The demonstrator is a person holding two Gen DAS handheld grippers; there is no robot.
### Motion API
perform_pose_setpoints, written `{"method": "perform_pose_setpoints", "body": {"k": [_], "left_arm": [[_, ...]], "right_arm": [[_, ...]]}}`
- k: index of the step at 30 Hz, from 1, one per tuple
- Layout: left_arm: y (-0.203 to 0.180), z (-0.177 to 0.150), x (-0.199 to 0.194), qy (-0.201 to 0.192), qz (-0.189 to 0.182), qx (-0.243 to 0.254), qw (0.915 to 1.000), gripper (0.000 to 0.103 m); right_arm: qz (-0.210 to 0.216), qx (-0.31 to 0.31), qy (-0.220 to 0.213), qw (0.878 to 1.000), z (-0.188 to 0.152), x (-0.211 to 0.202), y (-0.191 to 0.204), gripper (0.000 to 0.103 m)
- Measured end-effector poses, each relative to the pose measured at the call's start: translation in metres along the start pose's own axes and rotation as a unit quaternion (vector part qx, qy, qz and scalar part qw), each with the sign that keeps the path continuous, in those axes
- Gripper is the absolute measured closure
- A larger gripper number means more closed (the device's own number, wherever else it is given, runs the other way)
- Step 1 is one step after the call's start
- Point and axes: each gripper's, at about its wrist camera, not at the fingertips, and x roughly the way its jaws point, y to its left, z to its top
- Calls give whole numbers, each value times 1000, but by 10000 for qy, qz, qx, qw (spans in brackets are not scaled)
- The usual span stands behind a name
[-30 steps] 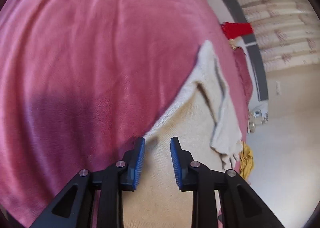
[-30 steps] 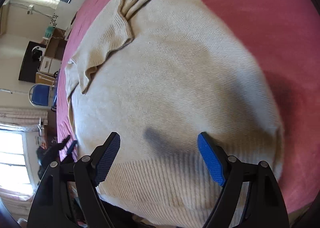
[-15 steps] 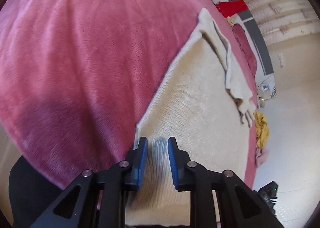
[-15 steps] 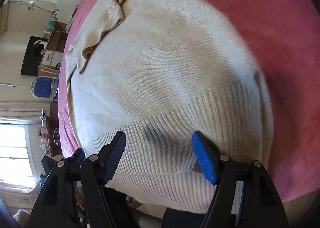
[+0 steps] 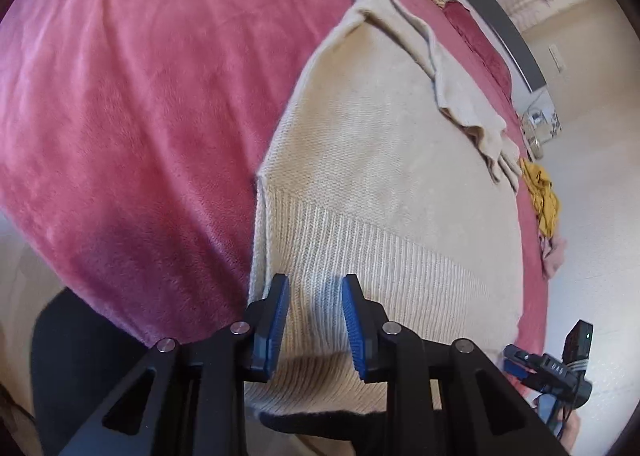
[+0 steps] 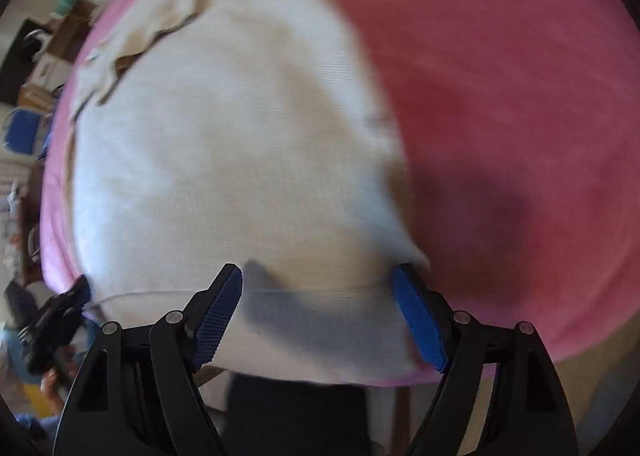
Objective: Fold clothes
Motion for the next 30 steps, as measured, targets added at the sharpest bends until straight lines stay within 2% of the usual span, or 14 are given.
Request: {"method": "perform_pose_setpoints", "body": {"k": [2,4,6,9,12,15,16,17,19,20,22,23,25,30], "left_arm": [[0,-2,-11,-95,-57,52,9999,73],[0,-1,-20,-213,-159,-58,9996,73],[-2,1,-25,-324,-244,-76,9991,73],[-12,5,-17,-269,-108,60,9996,72],[-17,6,5,42,316,172,9993,72],[-24,2,11,138,593,469,9970,72],[-27,1,7,81,608,557,9966,72],[-28,0,0,3,514,574,9970,72],[-29,0,-17,-244,304,597,9975,72],[-29,1,-25,-382,213,610,9972,72],[-29,5,-35,-599,190,618,9961,72],[-30,9,-36,-630,143,638,9959,72],[-32,16,-26,-524,164,679,9962,72],[-27,27,17,33,695,522,9962,72]], "right_arm": [[540,216,-9,9983,-4,-11,-16,22],[911,354,-319,9947,-4,-29,-23,22],[1430,404,-533,9875,4,-38,-17,22],[2211,421,-674,9720,21,-40,0,20],[2056,382,-295,9774,36,-9,21,20],[958,435,-173,9943,32,17,15,23],[909,487,-234,9944,31,18,9,31],[873,528,-290,9944,29,18,3,33],[864,527,-403,9941,28,6,-1,33],[759,477,-642,9939,26,-7,-2,33],[977,347,-1021,9894,26,-30,-1,33],[966,294,-996,9899,29,-28,2,32],[944,190,-946,9909,34,-24,9,19],[887,-72,-820,9927,47,-14,27,17]]}}
